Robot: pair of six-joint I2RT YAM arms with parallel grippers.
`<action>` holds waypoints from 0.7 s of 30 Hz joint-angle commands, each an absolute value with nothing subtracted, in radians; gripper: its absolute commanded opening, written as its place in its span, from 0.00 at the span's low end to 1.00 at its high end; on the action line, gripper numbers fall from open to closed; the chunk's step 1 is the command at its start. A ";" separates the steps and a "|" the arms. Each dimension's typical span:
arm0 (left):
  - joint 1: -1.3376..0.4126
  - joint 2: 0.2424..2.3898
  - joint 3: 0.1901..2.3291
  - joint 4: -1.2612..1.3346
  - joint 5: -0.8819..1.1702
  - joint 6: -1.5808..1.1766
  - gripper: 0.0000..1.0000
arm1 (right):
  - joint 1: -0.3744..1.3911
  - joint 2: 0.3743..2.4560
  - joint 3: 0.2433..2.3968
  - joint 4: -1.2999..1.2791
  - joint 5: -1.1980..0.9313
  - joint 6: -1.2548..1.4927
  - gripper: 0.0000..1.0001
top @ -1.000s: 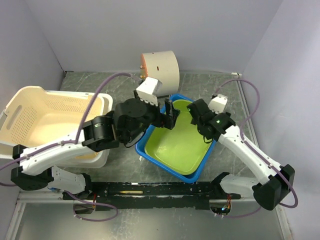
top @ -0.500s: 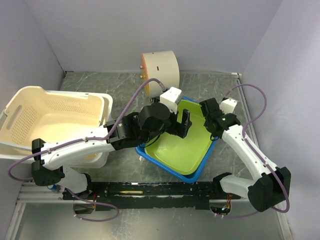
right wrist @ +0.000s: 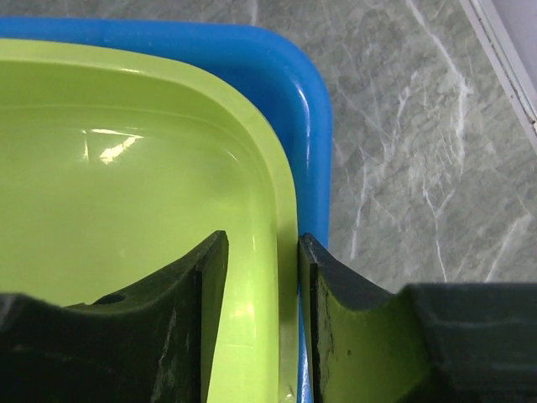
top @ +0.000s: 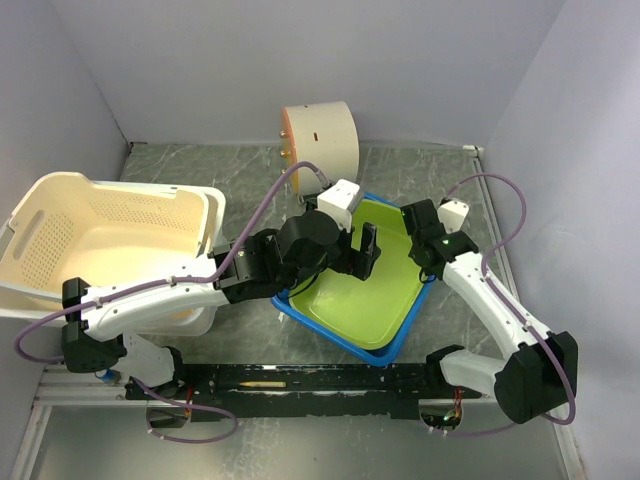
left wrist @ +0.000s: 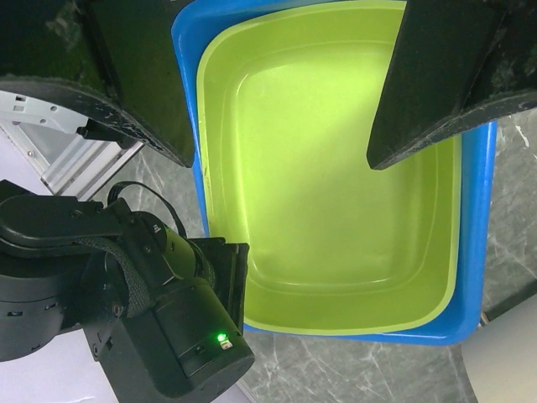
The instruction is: Turn the large container upside down
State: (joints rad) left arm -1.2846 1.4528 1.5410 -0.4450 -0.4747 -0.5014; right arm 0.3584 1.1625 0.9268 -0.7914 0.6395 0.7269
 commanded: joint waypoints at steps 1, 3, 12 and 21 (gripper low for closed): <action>-1.285 1.425 1.528 -0.414 -0.483 -0.514 0.95 | 0.343 1.155 0.902 -0.746 0.598 0.724 0.38; -1.284 1.427 1.528 -0.416 -0.483 -0.515 0.95 | 0.336 1.153 0.895 -0.746 0.594 0.726 0.39; -1.285 1.444 1.532 -0.423 -0.483 -0.509 0.95 | 0.312 1.119 0.889 -0.746 0.585 0.732 0.30; -1.283 1.440 1.552 -0.443 -0.512 -0.496 0.96 | 0.309 1.059 1.033 -0.834 0.634 0.688 0.00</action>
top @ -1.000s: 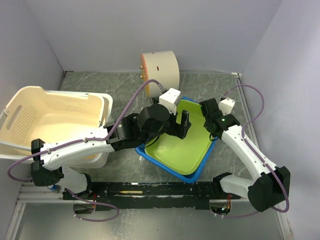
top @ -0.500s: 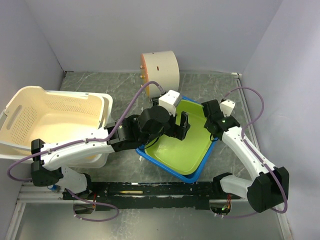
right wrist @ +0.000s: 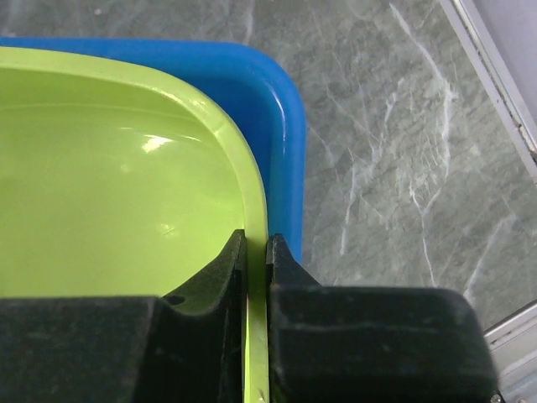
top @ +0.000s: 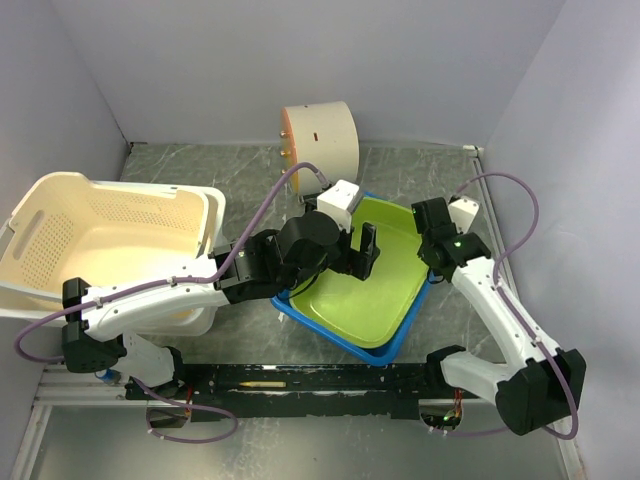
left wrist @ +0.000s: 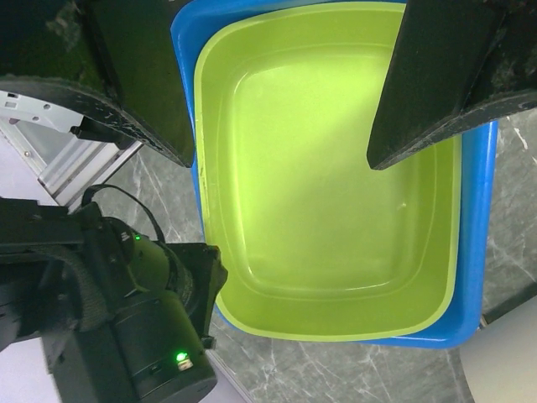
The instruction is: Turn the large container upside down
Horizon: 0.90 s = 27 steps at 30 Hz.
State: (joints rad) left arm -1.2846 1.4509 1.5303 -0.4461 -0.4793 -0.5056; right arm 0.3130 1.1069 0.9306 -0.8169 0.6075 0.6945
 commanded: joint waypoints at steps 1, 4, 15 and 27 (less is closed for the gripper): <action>-1.281 1.438 1.556 -0.446 -0.516 -0.491 0.96 | 0.308 1.049 1.053 -0.840 0.629 0.679 0.00; -1.251 1.423 1.565 -0.488 -0.495 -0.476 0.97 | 0.310 1.028 1.111 -0.845 0.597 0.647 0.00; -1.070 1.355 1.481 -0.535 -0.209 -0.464 0.96 | 0.310 0.997 1.328 -0.880 0.626 0.564 0.00; -1.010 1.466 1.482 -0.499 -0.103 -0.405 0.99 | 0.309 0.975 1.441 -0.871 0.616 0.458 0.00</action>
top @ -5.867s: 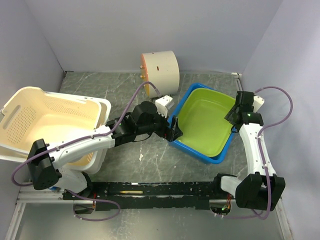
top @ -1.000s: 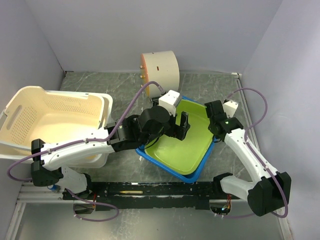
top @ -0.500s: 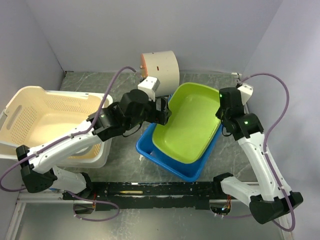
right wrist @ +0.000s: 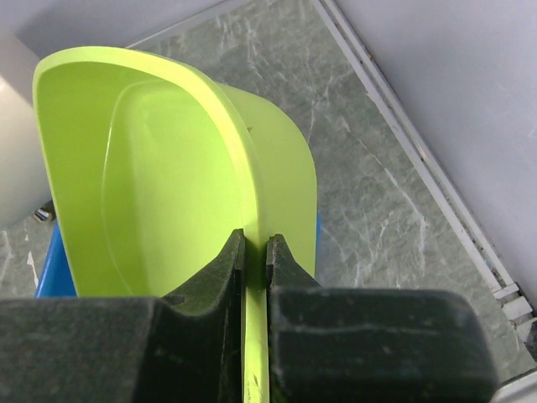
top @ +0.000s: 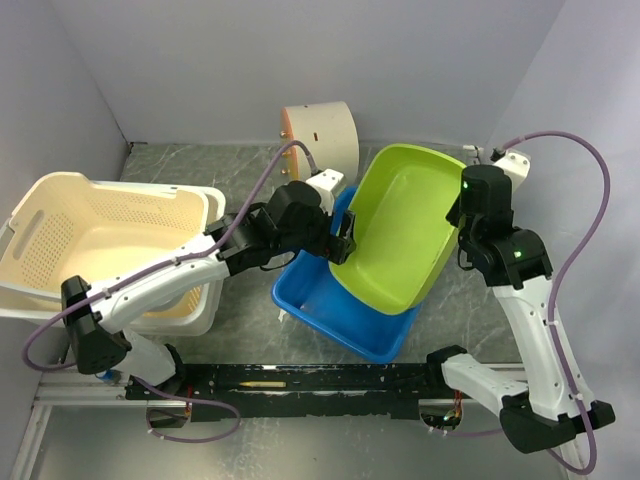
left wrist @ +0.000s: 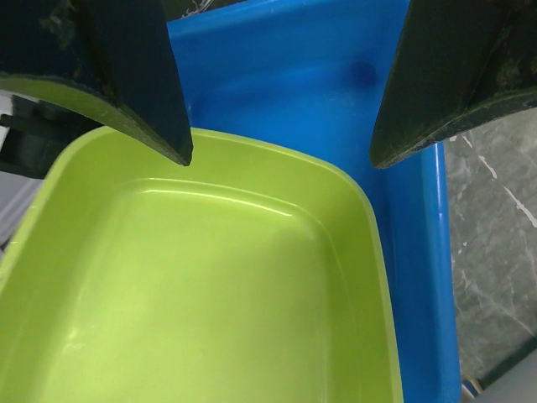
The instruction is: Turn the large container upside down
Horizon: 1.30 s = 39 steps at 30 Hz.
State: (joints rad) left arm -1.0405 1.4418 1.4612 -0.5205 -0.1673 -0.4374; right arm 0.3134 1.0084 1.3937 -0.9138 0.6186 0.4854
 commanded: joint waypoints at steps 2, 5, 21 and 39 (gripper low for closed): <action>-0.988 1.469 1.463 -0.460 -0.078 -0.403 0.99 | 0.309 0.961 1.428 -0.855 0.584 0.451 0.00; -0.969 1.465 1.439 -0.399 -0.049 -0.391 0.99 | 0.308 0.914 1.394 -0.793 0.501 0.417 0.00; -0.960 1.286 1.391 -0.435 -0.207 -0.304 1.00 | 0.310 0.803 1.345 -0.594 0.194 0.312 0.00; -0.882 1.365 1.260 -0.273 -0.151 -0.296 0.97 | 0.310 0.804 1.295 -0.569 0.124 0.364 0.00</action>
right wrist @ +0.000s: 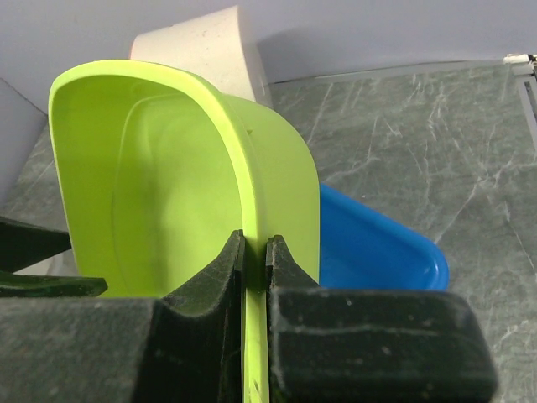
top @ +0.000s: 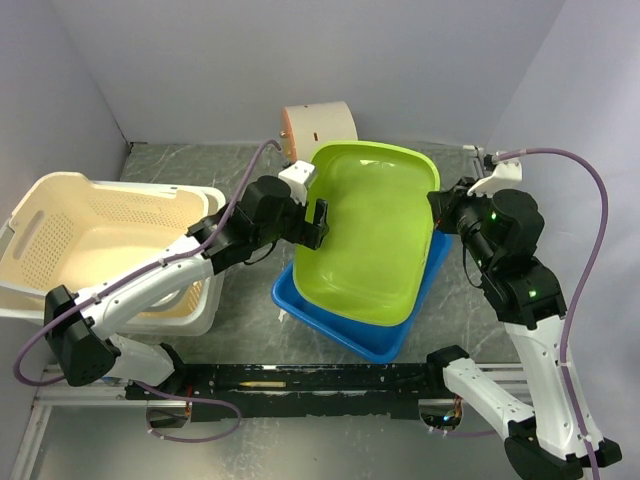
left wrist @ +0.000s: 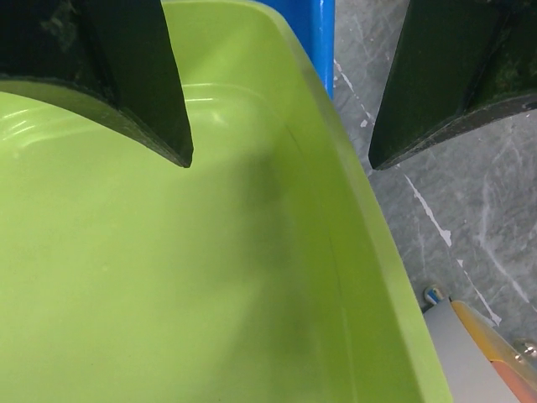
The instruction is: Turn the large container upside down
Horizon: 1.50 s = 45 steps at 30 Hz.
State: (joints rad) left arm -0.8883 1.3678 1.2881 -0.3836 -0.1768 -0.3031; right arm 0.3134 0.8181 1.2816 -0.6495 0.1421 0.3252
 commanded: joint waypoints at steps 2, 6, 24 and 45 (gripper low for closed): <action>-0.880 1.371 1.251 -0.257 -0.147 -0.296 0.94 | 0.310 0.807 1.299 -0.572 0.130 0.361 0.00; -0.871 1.380 1.245 -0.234 -0.124 -0.304 0.82 | 0.311 0.814 1.307 -0.573 0.134 0.361 0.00; -0.849 1.381 1.336 -0.329 -0.332 -0.408 0.07 | 0.310 0.950 1.308 -0.680 0.220 0.379 0.20; -0.862 1.370 1.323 -0.245 -0.271 -0.546 0.07 | 0.312 1.024 1.272 -0.459 -0.121 0.553 0.89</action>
